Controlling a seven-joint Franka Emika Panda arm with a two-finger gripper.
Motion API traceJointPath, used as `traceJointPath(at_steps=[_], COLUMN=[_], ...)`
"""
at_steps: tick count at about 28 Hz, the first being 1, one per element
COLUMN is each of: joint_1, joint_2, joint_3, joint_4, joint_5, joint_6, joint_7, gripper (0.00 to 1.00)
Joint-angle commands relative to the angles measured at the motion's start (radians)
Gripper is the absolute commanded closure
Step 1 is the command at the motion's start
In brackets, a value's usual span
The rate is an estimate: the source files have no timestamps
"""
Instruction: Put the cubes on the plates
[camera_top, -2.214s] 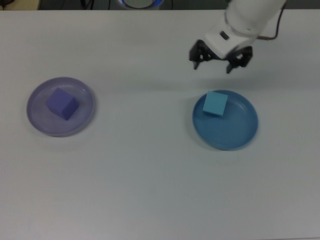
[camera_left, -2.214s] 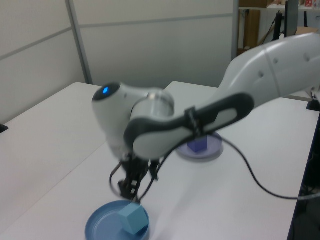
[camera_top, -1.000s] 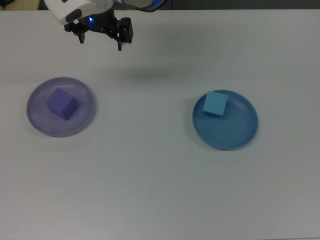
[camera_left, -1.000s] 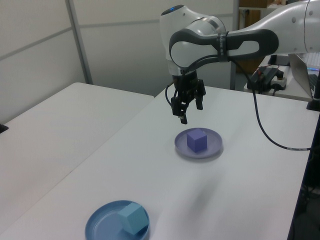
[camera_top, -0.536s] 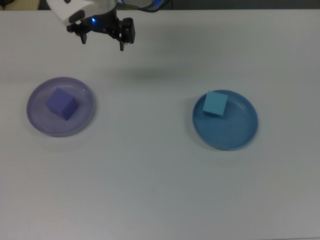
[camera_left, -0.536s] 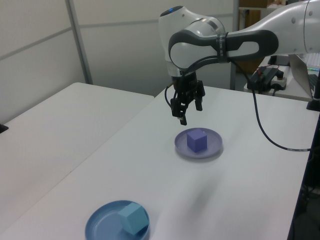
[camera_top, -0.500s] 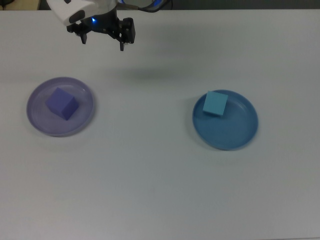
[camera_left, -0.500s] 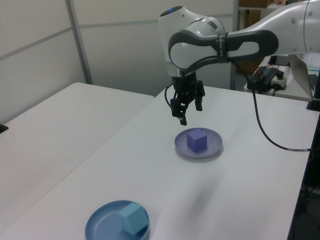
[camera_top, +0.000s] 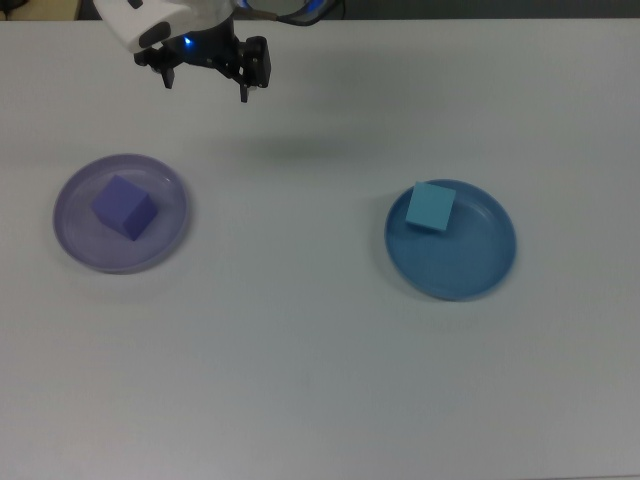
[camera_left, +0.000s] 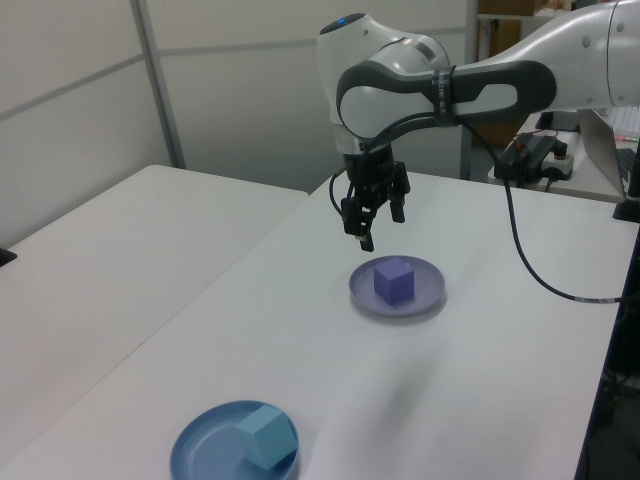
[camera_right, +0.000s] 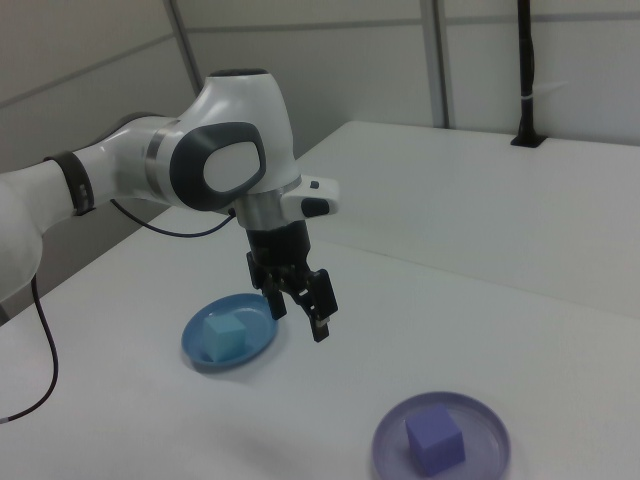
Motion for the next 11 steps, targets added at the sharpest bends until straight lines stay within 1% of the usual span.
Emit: traceJointPath(at_steps=[1,11], joint_1=[0.002,0.004], joint_2=[-0.013,-0.013], joint_3=[-0.002,0.002], joint_4=[-0.019,-0.019], joint_5=[0.019,0.023], joint_6=[0.0,0.0], joint_7=[-0.016,-0.016], gripper=[0.0,0.0])
